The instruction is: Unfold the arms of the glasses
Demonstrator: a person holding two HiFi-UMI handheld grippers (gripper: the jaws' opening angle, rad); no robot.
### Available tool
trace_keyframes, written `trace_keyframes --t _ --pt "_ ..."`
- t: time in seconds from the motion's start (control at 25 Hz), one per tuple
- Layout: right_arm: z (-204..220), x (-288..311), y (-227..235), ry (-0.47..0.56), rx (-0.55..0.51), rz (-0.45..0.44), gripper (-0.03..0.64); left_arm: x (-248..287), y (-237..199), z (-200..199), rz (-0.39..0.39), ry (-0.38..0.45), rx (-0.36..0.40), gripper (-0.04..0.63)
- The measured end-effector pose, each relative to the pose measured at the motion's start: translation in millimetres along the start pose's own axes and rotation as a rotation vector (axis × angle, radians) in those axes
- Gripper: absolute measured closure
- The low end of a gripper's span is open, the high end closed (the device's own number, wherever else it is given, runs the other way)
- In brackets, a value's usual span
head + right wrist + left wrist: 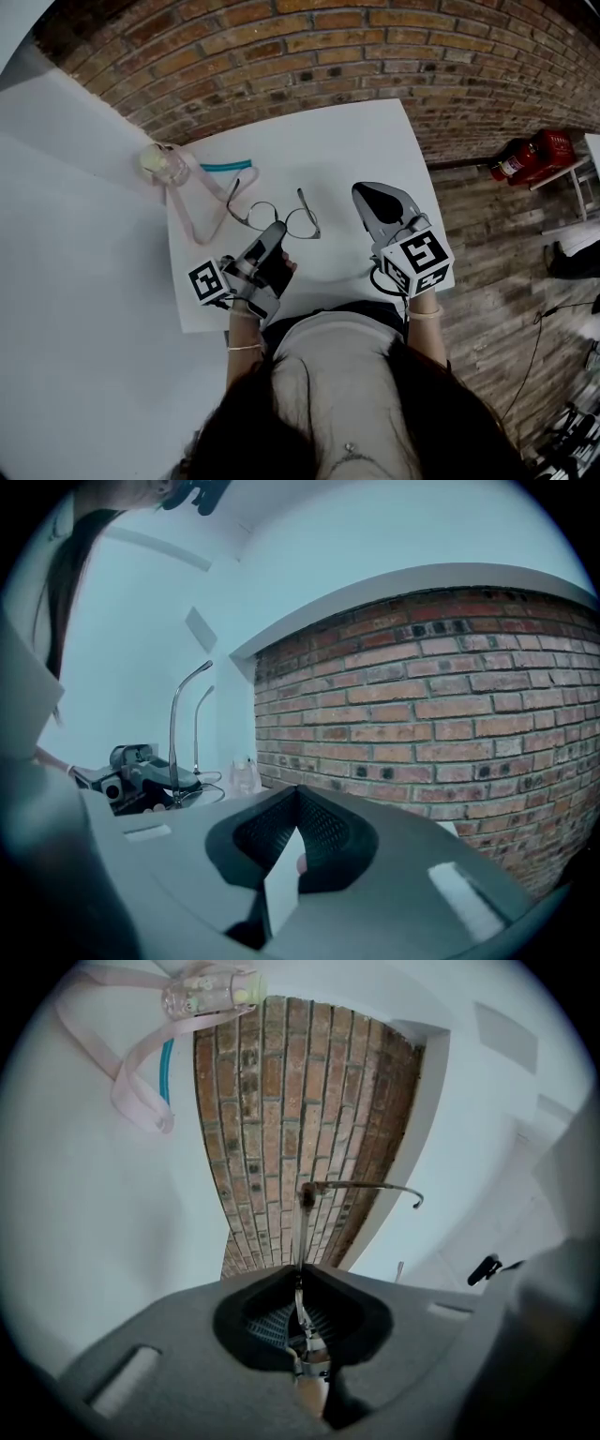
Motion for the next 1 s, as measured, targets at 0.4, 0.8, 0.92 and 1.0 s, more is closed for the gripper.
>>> trace_keyframes --t 0.4,0.8,0.92,1.0 --pt "1 -2 1 -0.007 -0.006 -0.016 0.612 -1 2 7 -0.004 0.004 0.002 0.574" --pt "1 -2 4 -0.005 -0.011 -0.026 0.612 3 3 12 -0.008 0.002 0.008 0.572" --pt "2 -2 4 -0.007 -0.011 -0.030 0.612 3 3 14 -0.010 0.004 0.008 0.574" --pt "2 -3 4 -0.009 -0.012 -0.033 0.612 2 2 15 -0.011 0.007 0.007 0.573"
Point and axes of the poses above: the fingertips, and each gripper's own axes: x forward along the fingers, y to its right, z out of its underside, the point moved 7 cm from there along -x, backward along the fingers, and after that the axes turned 12 degrees about z, right-handed, at the moved point
